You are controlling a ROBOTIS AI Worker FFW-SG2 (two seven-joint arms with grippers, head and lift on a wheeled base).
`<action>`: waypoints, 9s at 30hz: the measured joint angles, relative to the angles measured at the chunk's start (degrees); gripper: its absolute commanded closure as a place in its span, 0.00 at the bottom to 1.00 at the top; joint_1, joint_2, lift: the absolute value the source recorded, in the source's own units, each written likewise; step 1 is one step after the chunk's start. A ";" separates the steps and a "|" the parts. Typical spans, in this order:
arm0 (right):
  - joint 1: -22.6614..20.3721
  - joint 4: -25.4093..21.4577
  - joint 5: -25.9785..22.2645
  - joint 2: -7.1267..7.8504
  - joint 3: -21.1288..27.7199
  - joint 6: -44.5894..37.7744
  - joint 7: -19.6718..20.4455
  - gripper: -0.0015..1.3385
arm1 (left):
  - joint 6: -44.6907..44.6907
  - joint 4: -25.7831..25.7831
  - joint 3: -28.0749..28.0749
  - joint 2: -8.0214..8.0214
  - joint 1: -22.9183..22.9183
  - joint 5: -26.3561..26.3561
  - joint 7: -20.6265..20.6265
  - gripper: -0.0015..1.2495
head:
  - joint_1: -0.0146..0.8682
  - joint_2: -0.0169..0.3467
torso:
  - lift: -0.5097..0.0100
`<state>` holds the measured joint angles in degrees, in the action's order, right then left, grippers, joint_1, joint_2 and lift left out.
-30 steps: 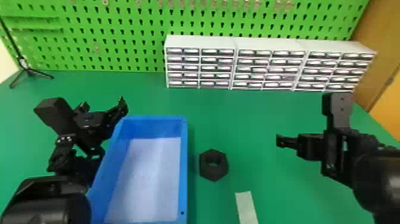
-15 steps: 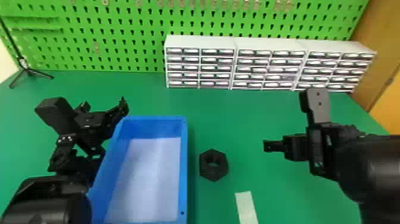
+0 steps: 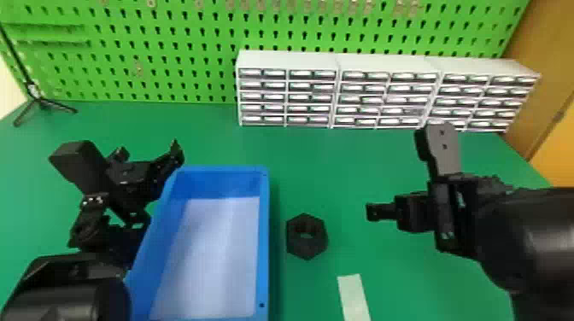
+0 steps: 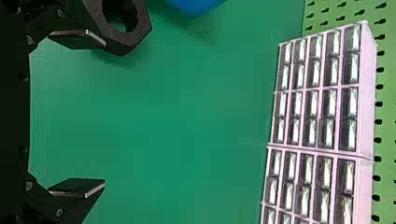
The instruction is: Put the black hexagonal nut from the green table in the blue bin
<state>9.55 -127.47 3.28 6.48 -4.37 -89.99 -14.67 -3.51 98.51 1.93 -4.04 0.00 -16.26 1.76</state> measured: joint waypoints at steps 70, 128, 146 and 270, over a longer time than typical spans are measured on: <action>0.47 1.00 -3.21 1.31 -4.71 -0.01 0.00 0.18 | -0.18 -0.01 -0.49 0.00 -0.45 0.04 0.00 0.10 | 0.80 0.07 | 0.79; 9.42 19.58 -6.87 3.01 -8.77 2.55 0.00 0.18 | -0.53 -0.65 -1.31 0.00 -0.96 0.10 0.00 0.10 | 0.80 0.07 | 0.79; 12.03 26.35 -7.39 2.59 -11.72 13.11 -0.13 0.18 | -0.53 -0.82 -1.47 0.00 -1.06 0.00 0.00 0.10 | 0.80 0.07 | 0.79; 15.11 45.28 -3.54 0.46 -20.46 26.25 -1.66 0.76 | -0.53 -1.04 -1.58 -0.09 -1.02 -0.35 0.09 0.10 | 0.80 0.07 | 0.79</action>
<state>24.65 -82.19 -0.26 6.93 -24.84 -63.75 -16.34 -4.04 97.47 0.35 -4.13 -1.02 -16.61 1.84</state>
